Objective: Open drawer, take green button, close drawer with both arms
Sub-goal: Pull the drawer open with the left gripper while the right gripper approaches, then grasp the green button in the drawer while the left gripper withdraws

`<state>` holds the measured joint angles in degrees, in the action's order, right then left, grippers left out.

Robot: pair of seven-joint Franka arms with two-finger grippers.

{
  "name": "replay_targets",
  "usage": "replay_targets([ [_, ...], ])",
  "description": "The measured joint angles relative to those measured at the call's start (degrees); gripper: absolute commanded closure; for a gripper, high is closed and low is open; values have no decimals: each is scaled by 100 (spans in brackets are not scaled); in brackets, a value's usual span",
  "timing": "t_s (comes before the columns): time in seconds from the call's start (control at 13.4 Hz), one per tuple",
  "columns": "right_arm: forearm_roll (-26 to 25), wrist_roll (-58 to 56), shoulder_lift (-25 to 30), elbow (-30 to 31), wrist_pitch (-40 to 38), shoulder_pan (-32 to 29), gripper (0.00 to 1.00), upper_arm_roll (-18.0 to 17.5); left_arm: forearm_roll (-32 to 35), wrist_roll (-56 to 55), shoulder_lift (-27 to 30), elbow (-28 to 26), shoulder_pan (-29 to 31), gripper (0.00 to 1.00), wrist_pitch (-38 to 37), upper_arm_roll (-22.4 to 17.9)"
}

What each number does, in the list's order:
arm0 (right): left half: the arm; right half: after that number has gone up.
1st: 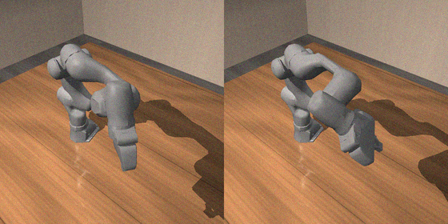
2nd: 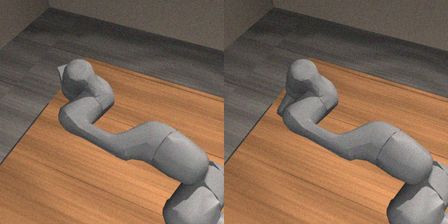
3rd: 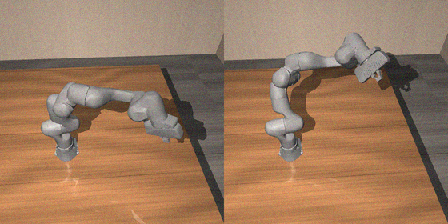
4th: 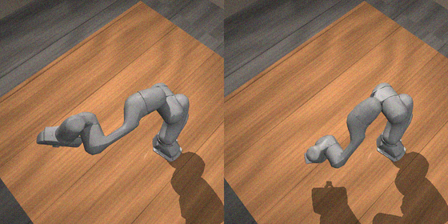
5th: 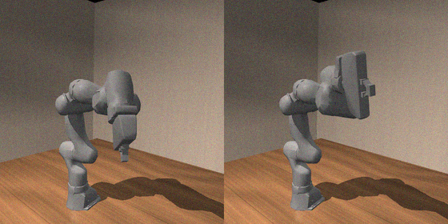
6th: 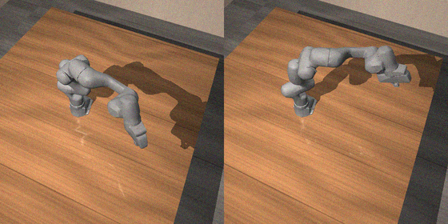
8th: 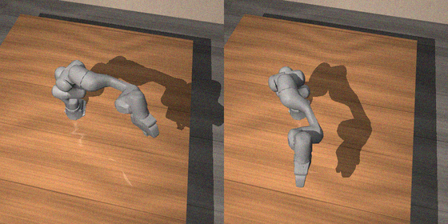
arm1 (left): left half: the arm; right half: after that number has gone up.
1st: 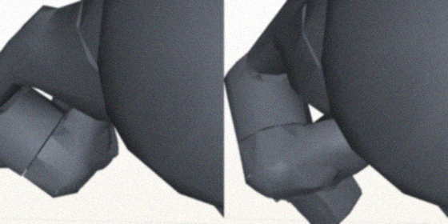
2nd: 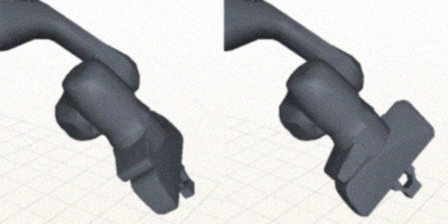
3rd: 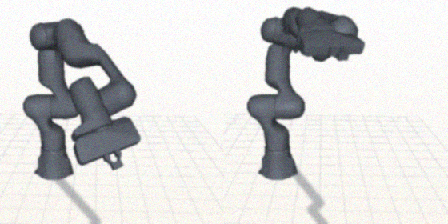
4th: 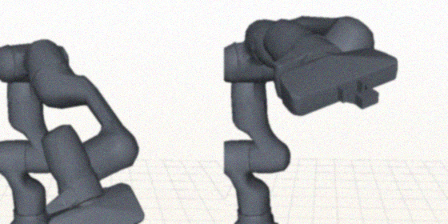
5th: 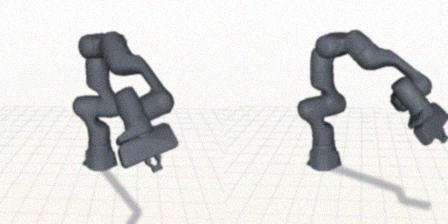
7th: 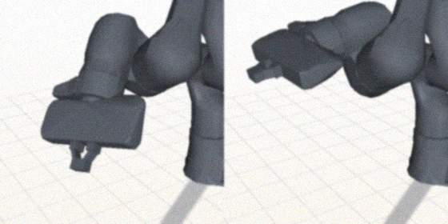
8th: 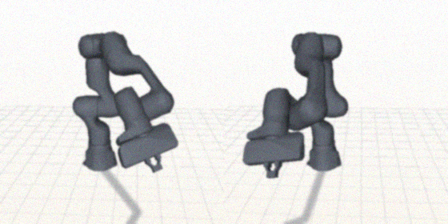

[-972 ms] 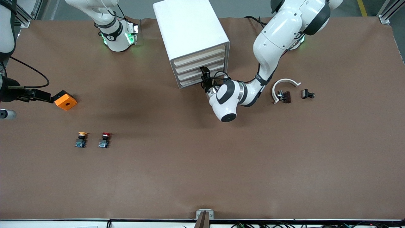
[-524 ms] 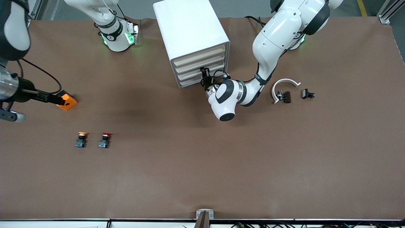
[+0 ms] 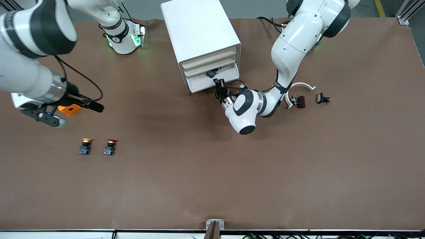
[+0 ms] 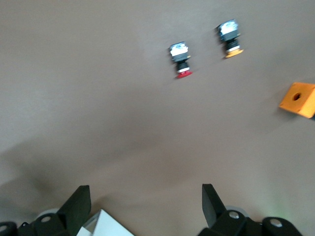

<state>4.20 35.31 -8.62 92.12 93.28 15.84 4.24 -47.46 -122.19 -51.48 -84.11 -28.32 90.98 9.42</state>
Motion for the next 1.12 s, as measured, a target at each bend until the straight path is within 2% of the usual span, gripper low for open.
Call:
replay_targets([
  [0.3,3,997,-248,56,435,748,0,-3,30,513,-3,163,482,100,-23,-54],
  [0.45,8,1522,-368,58,696,1101,0,-3,17,561,-10,176,541,83,-19,-39],
  [0.52,10,1808,-446,62,844,1306,0,-3,-18,562,-21,177,572,50,-19,-35],
  [0.6,11,2101,-539,66,1006,1525,0,-5,-106,668,-32,192,630,40,39,-39],
  [0.75,11,2551,-769,69,1310,1948,0,-8,-167,889,-42,309,819,0,130,-43],
  [1.12,12,3336,-1182,57,1866,2599,0,-3,-101,903,-4,810,1219,0,102,-43],
])
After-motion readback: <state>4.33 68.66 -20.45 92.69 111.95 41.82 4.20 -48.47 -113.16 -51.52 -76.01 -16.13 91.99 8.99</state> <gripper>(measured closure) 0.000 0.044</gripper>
